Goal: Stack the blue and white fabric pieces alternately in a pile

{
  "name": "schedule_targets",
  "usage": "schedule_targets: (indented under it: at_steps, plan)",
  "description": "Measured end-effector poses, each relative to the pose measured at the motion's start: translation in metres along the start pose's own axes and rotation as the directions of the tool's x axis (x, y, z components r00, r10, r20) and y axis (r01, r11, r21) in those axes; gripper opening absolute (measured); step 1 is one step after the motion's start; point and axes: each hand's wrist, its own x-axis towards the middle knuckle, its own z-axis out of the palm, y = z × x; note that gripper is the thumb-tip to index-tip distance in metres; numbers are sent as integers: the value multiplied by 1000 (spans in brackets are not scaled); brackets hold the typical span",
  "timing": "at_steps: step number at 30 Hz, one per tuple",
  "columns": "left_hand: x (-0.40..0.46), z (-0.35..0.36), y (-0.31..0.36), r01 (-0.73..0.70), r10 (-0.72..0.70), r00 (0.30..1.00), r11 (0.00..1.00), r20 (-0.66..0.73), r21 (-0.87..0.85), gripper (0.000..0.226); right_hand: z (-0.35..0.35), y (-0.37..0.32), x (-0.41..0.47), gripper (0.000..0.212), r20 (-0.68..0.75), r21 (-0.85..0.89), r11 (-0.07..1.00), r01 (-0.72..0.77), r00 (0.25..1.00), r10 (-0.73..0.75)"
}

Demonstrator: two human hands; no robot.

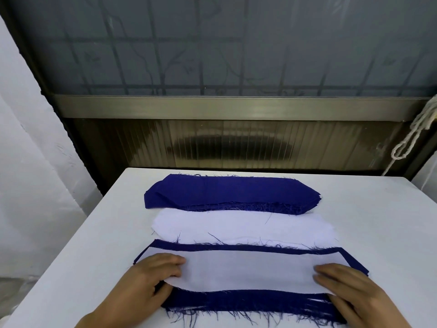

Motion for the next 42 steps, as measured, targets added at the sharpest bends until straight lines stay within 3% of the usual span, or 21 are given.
schedule_targets:
  at_steps: [4,8,13,18,23,31,35,38,42]
  plan:
    - [0,-1,2,19,-19,999,1000,39,-2,16,-2,0,0,54,-16,12,1000,12,1000,-11]
    - [-1,-6,2,53,-53,995,999,82,0,36,-2,-2,1,52,-33,23,1000,14,999,-14]
    - [21,-3,15,38,-38,999,999,24,-12,32,-5,-7,12,47,-38,65,998,1,999,2]
    - [63,18,39,-10,7,999,996,35,87,28,17,-30,51,22,49,95,995,-16,999,11]
    - [85,42,41,52,-54,998,990,13,132,21,43,-36,71,10,194,38,986,-162,969,152]
    - [64,32,15,189,-182,982,963,-52,191,11,29,-5,51,19,134,-88,934,-346,925,355]
    - [71,26,12,239,-225,971,942,-86,234,9,27,7,62,16,218,-267,880,-393,865,452]
    - [87,31,11,218,-206,976,948,-75,231,19,38,9,83,6,207,-169,907,-387,885,416]
    - [104,45,8,237,-242,970,964,30,118,46,60,10,103,23,285,15,928,-372,891,353]
